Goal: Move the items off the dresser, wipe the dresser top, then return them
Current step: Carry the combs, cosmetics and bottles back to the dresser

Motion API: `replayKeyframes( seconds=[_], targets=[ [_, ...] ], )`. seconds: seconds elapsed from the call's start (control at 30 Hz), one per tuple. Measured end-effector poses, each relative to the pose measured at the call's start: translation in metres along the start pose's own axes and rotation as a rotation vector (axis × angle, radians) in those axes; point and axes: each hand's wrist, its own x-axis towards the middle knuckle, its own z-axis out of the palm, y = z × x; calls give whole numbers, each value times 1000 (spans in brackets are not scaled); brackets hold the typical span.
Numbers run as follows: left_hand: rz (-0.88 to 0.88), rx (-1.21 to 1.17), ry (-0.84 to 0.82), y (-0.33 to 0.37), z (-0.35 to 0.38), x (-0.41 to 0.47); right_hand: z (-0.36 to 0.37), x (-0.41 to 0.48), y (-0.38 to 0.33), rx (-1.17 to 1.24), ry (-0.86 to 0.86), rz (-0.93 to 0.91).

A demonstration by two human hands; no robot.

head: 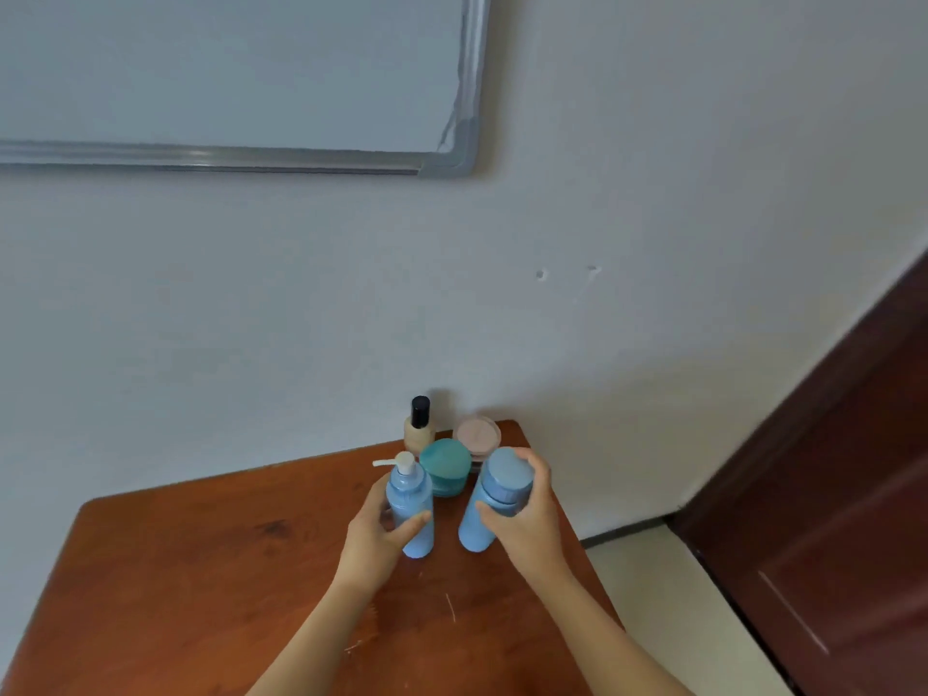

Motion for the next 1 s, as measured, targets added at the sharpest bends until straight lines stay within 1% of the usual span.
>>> replayKeyframes(
  seconds=[0.07, 0.2, 0.3, 0.4, 0.47, 0.53, 0.67, 0.8, 0.9, 1.0],
  targets=[
    [22, -17, -34, 1, -3, -3, -17, -18, -5, 12, 101, 24],
    [117, -26, -231, 23, 20, -7, -63, -62, -21, -13, 276, 60],
    [203, -68, -415, 57, 65, -19, -101, -108, -36, -90, 375, 89],
    [286, -97, -621, 91, 113, -47, -140, -162, -45, -178, 510, 156],
    [299, -126, -776, 110, 143, -75, -168, -204, -49, -221, 627, 197],
    [300, -171, -856, 119, 162, -95, -188, -234, -52, -242, 701, 230],
    [317, -201, -1110, 132, 211, -165, -225, -327, -66, -229, 933, 308],
    [327, -188, -1354, 138, 256, -257, -251, -430, -79, -249, 1105, 384],
    [360, -178, -1481, 137, 285, -338, -266, -509, -90, -284, 1199, 433],
    [374, -175, -1566, 132, 309, -426, -281, -589, -99, -300, 1253, 457]
  ],
)
